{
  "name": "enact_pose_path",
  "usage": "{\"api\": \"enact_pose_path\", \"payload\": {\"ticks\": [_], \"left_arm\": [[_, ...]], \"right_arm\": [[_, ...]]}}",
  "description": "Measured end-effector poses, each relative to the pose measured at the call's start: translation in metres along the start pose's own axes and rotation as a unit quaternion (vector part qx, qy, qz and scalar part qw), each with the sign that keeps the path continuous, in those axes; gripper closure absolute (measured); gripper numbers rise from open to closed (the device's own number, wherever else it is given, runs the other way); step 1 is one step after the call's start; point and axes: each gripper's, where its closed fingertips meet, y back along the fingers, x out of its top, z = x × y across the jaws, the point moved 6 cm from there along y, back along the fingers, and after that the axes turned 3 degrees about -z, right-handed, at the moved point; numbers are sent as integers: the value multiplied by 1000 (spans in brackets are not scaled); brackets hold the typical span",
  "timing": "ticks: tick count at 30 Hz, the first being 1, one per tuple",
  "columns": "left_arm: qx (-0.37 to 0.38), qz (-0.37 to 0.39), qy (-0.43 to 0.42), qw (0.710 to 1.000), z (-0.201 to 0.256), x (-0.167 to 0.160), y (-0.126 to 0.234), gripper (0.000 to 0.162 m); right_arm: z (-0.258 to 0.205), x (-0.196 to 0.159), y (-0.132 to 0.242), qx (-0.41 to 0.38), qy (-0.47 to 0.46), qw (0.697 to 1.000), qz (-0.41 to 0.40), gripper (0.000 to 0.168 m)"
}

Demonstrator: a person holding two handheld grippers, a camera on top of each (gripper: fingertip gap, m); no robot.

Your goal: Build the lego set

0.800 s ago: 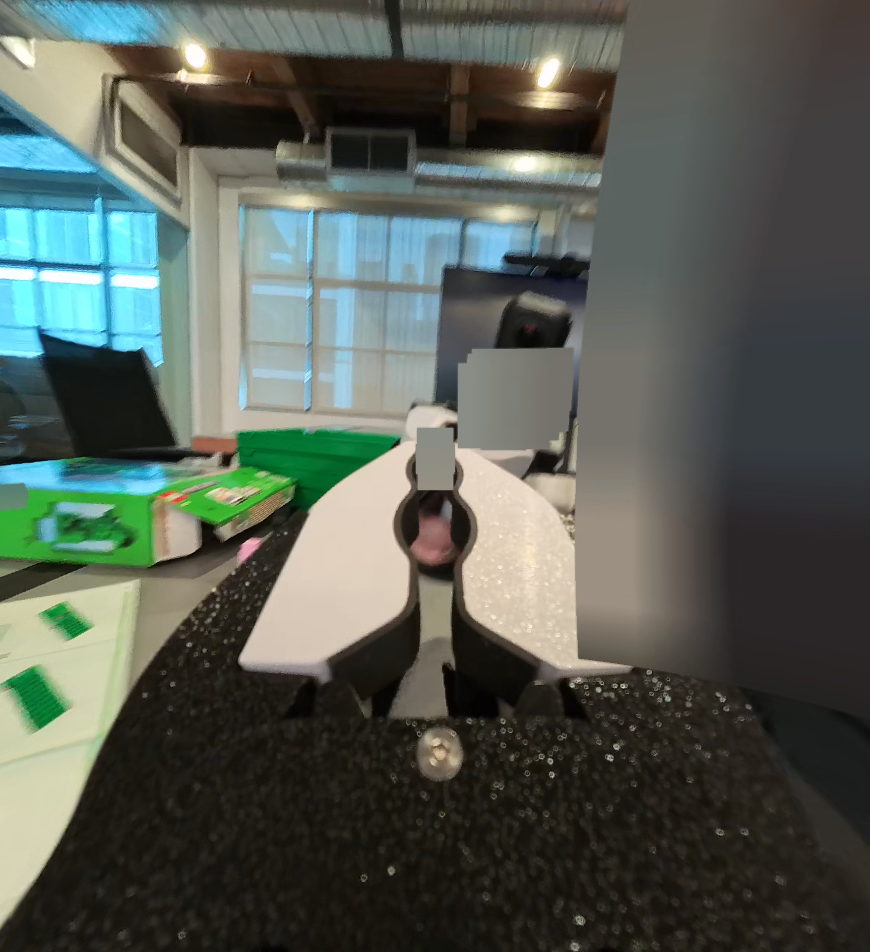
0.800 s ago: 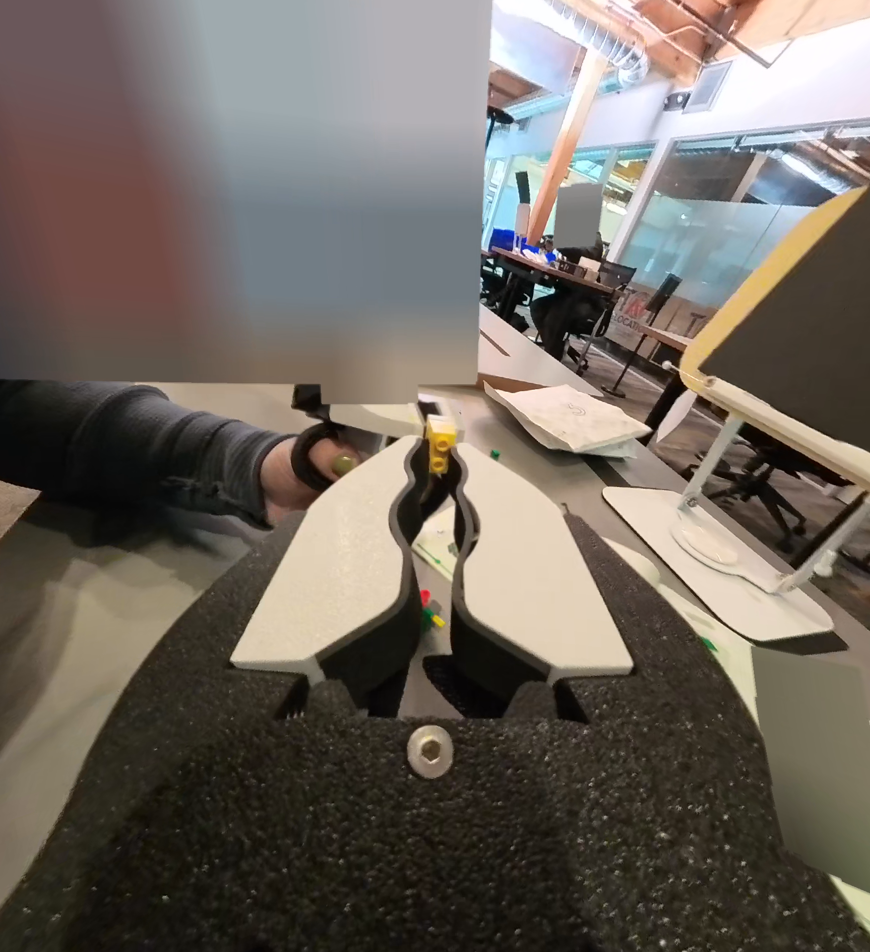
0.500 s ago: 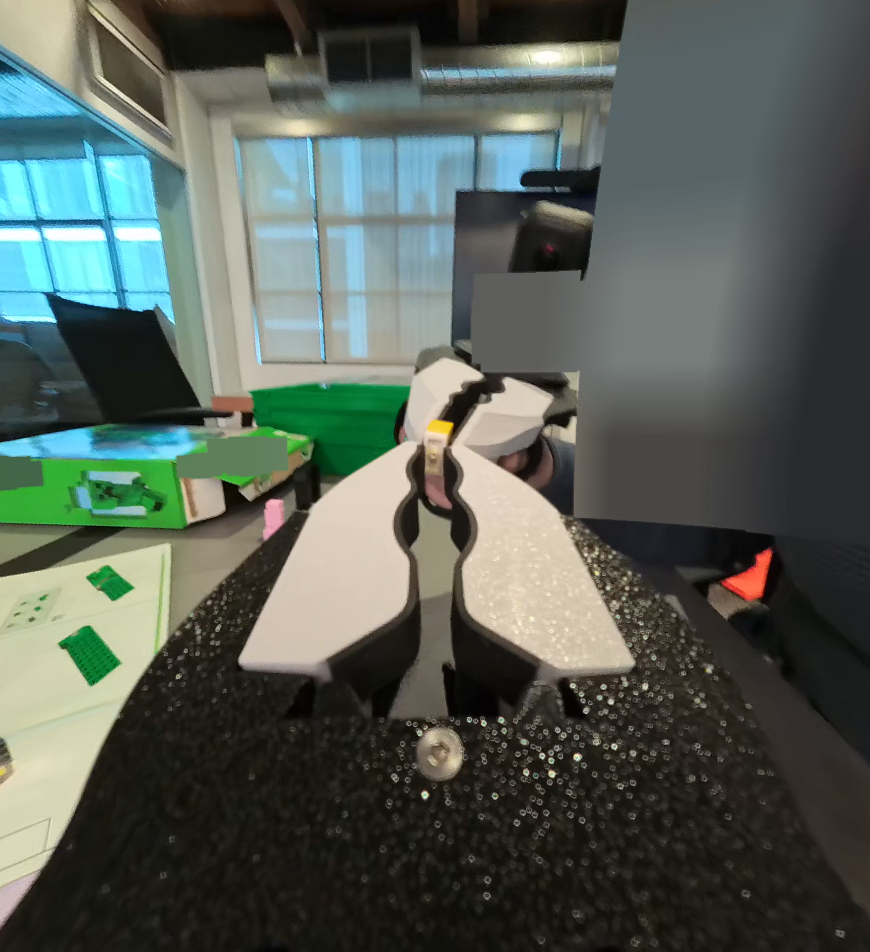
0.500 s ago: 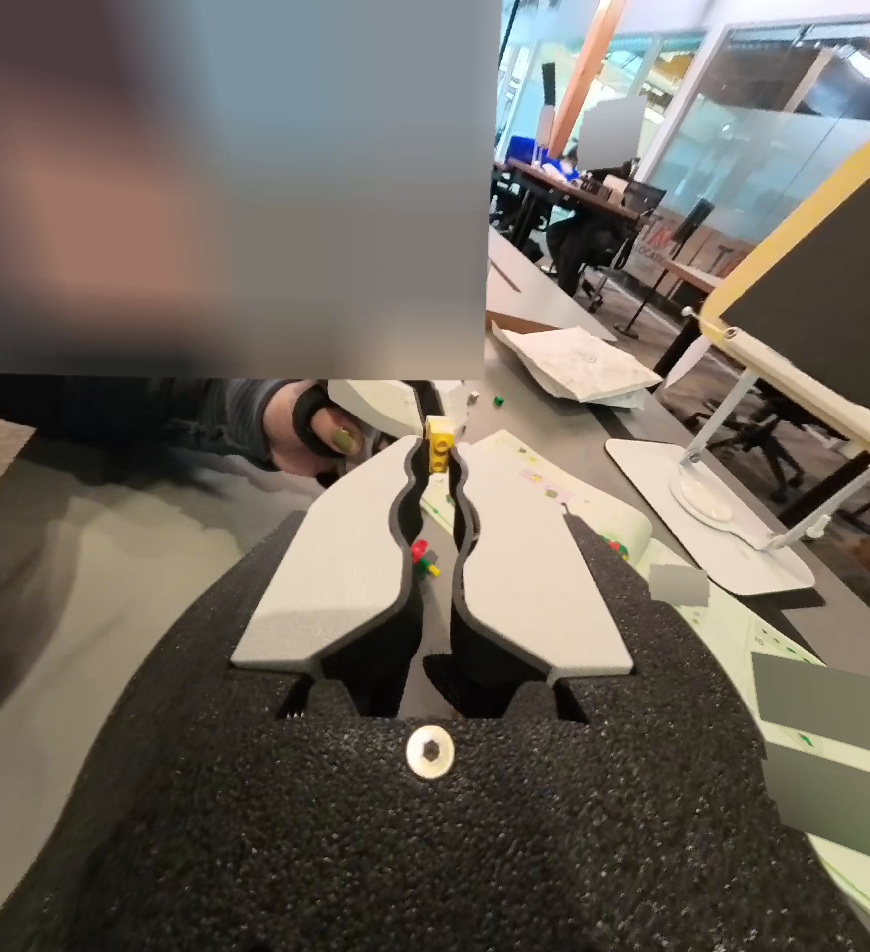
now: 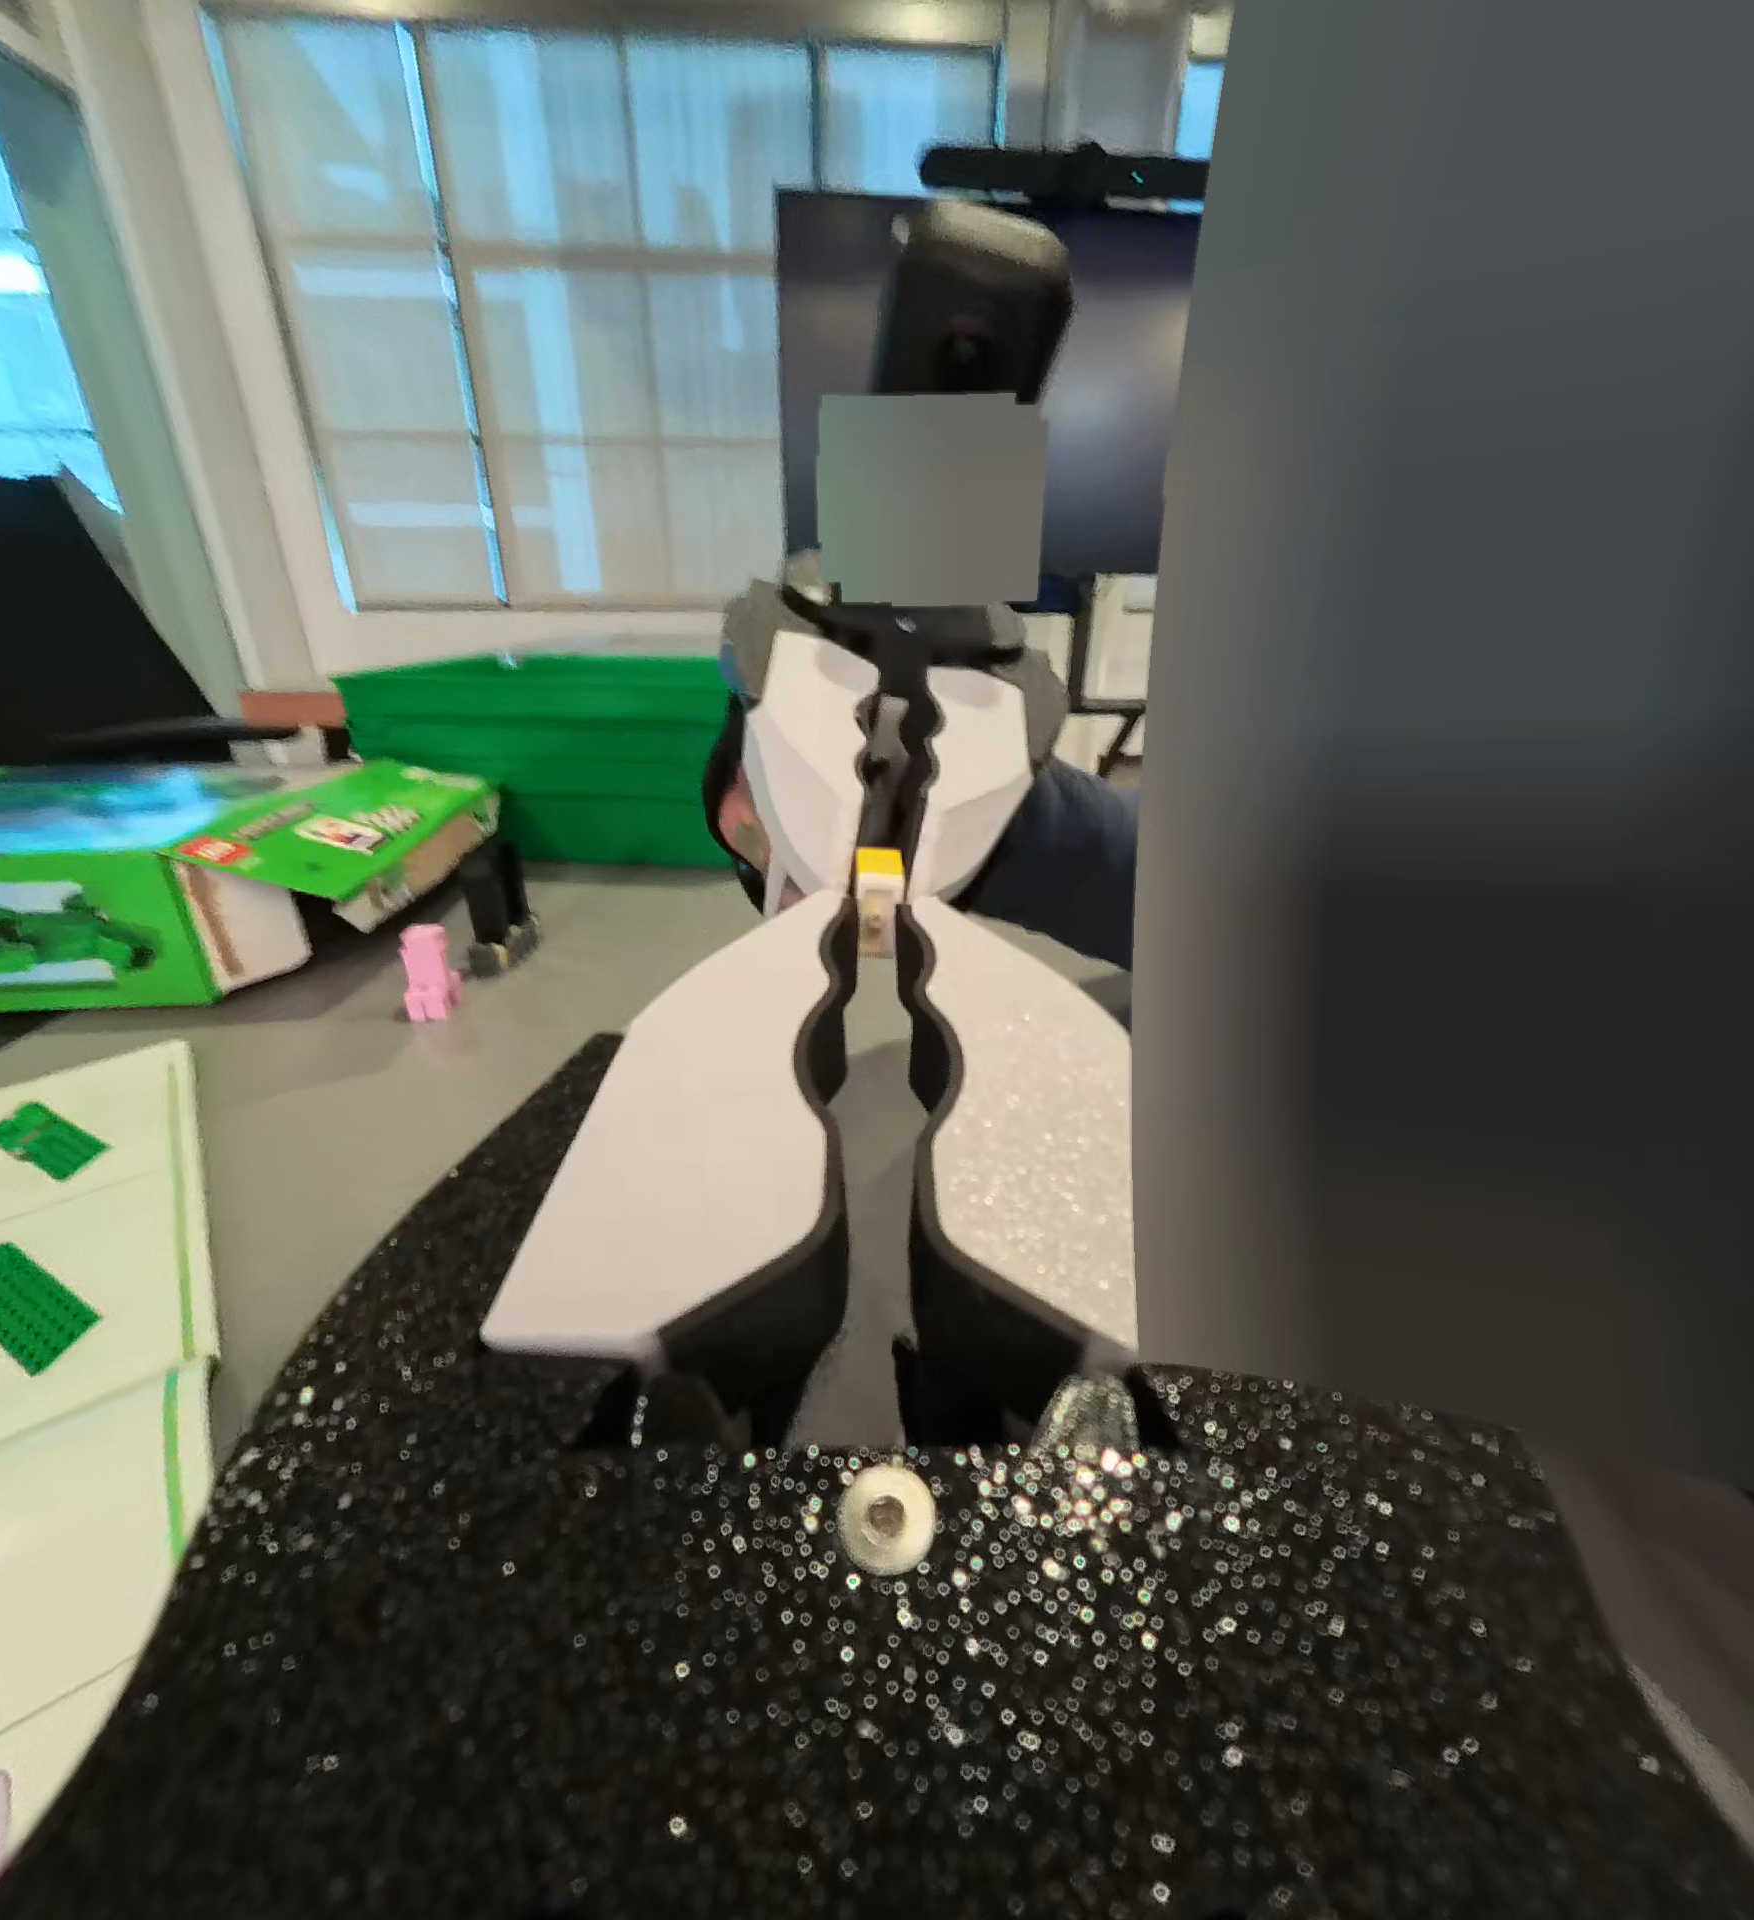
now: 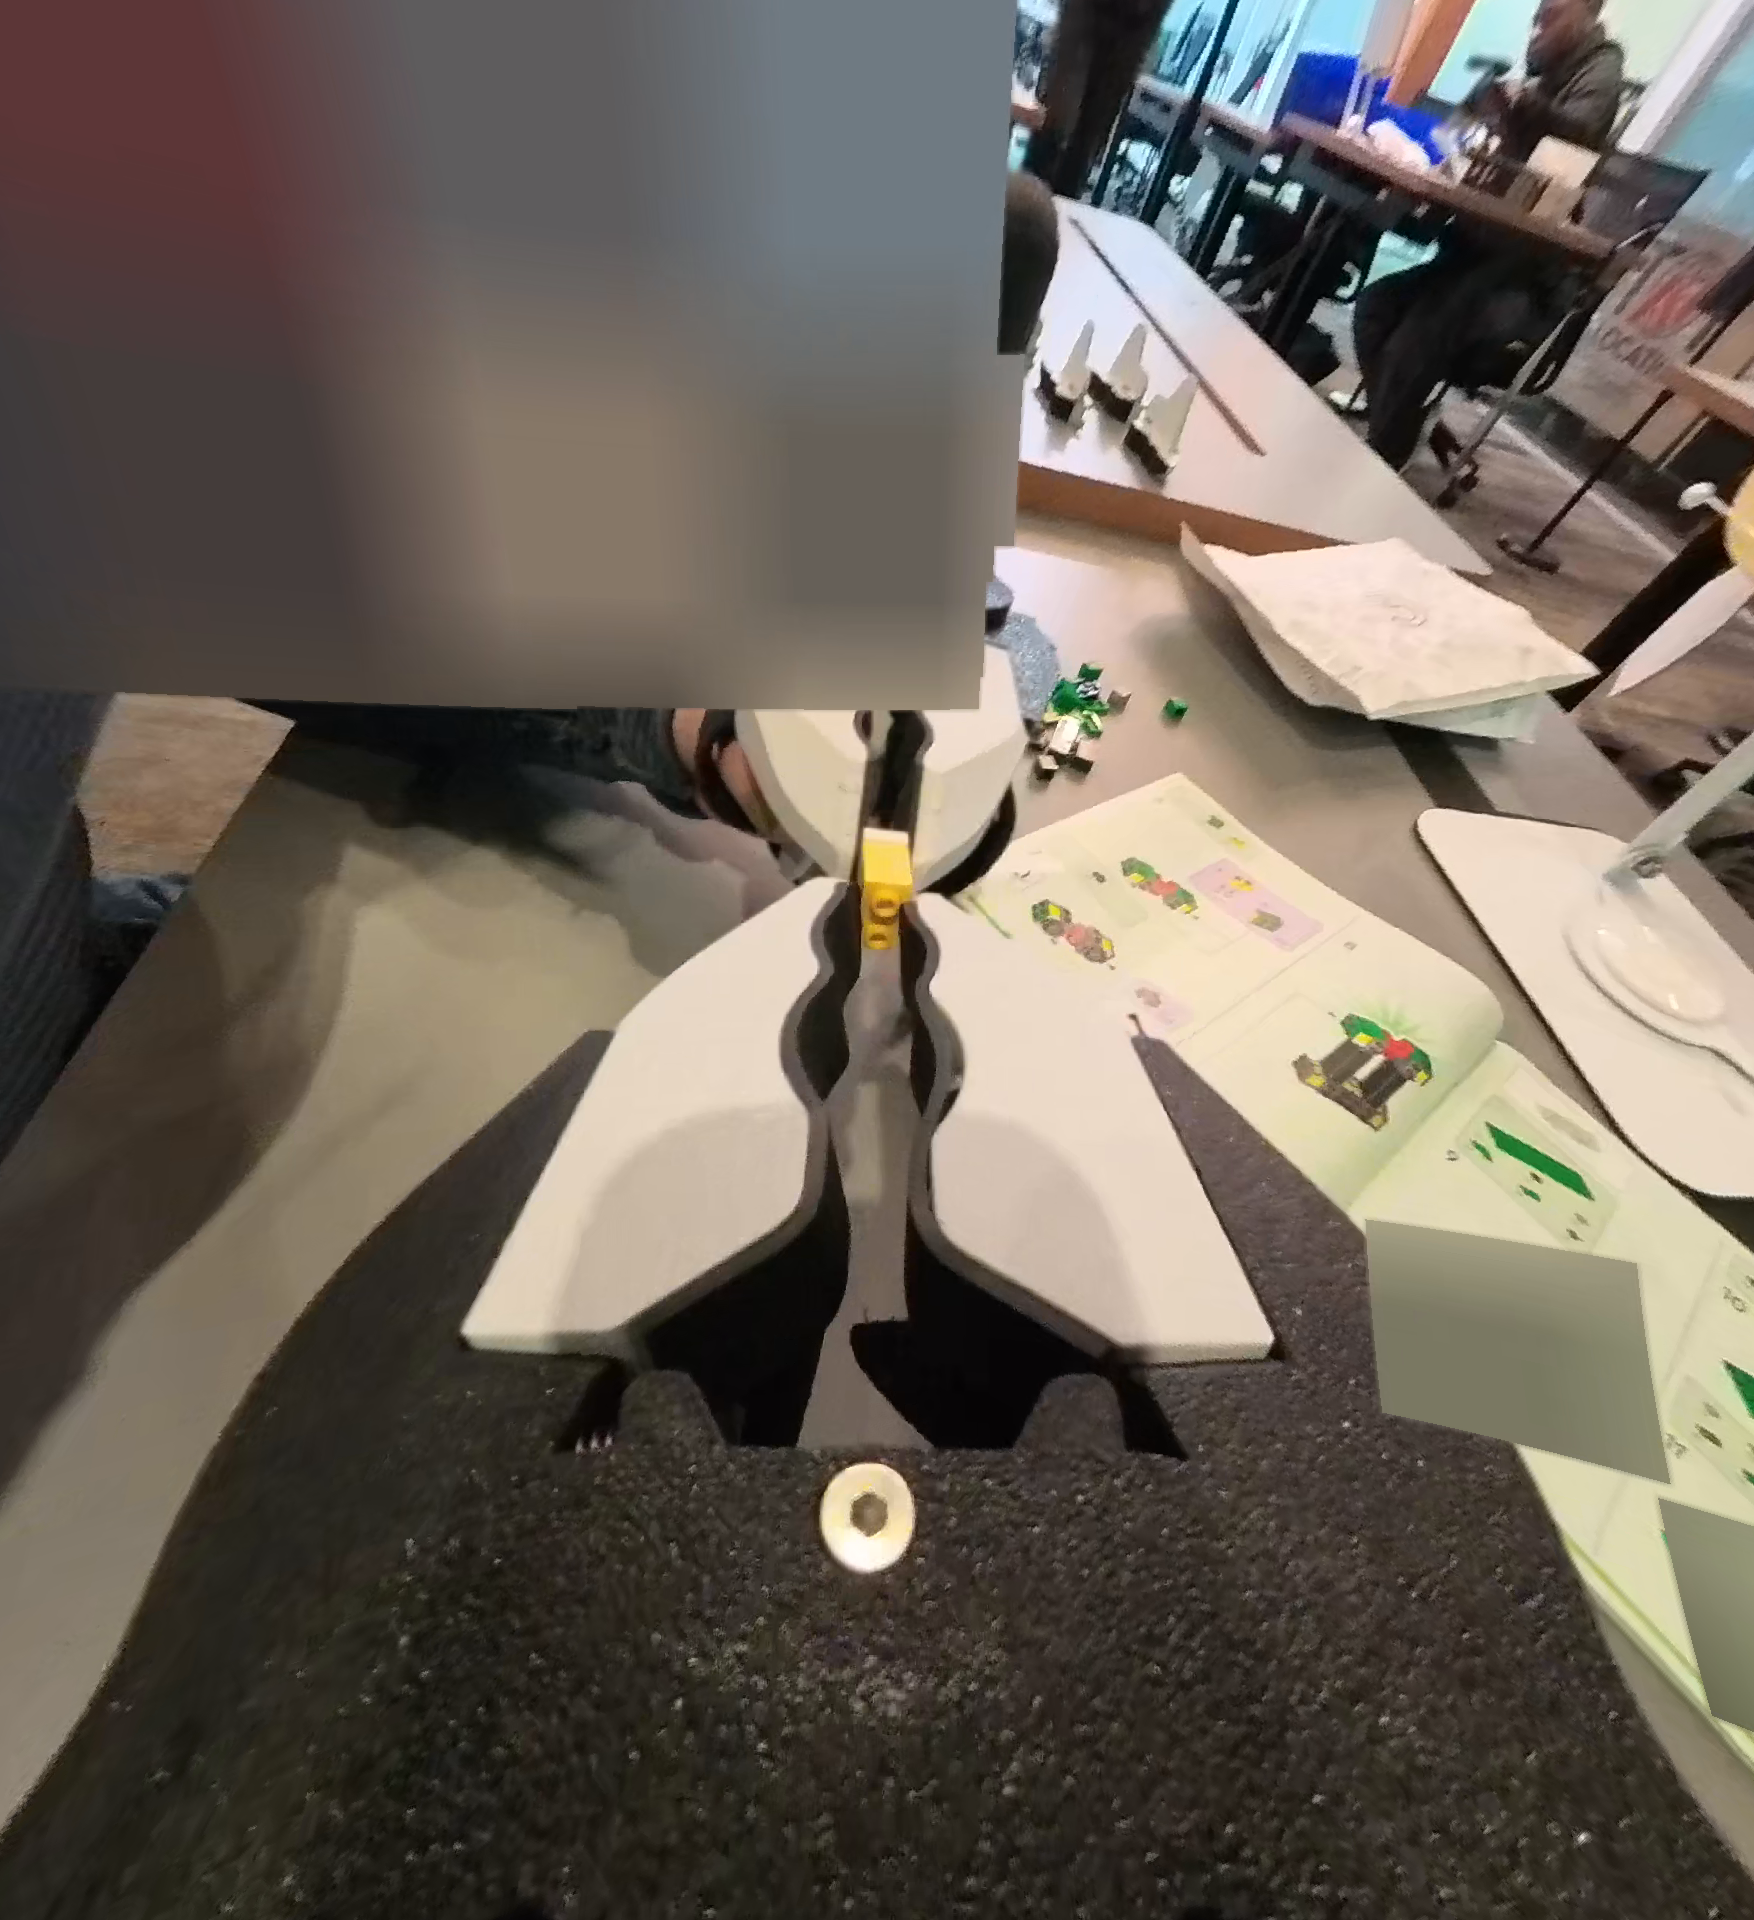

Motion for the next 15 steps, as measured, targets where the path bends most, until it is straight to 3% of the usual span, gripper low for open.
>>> {"api": "enact_pose_path", "payload": {"ticks": [10,15], "left_arm": [[-11,-86,-4,996,1,-16,-2,155],[-4,-70,16,997,-4,-16,-1,155]], "right_arm": [[-3,-13,-4,37,-9,996,-81,161],[0,-13,-6,17,-11,997,-71,161]]}}
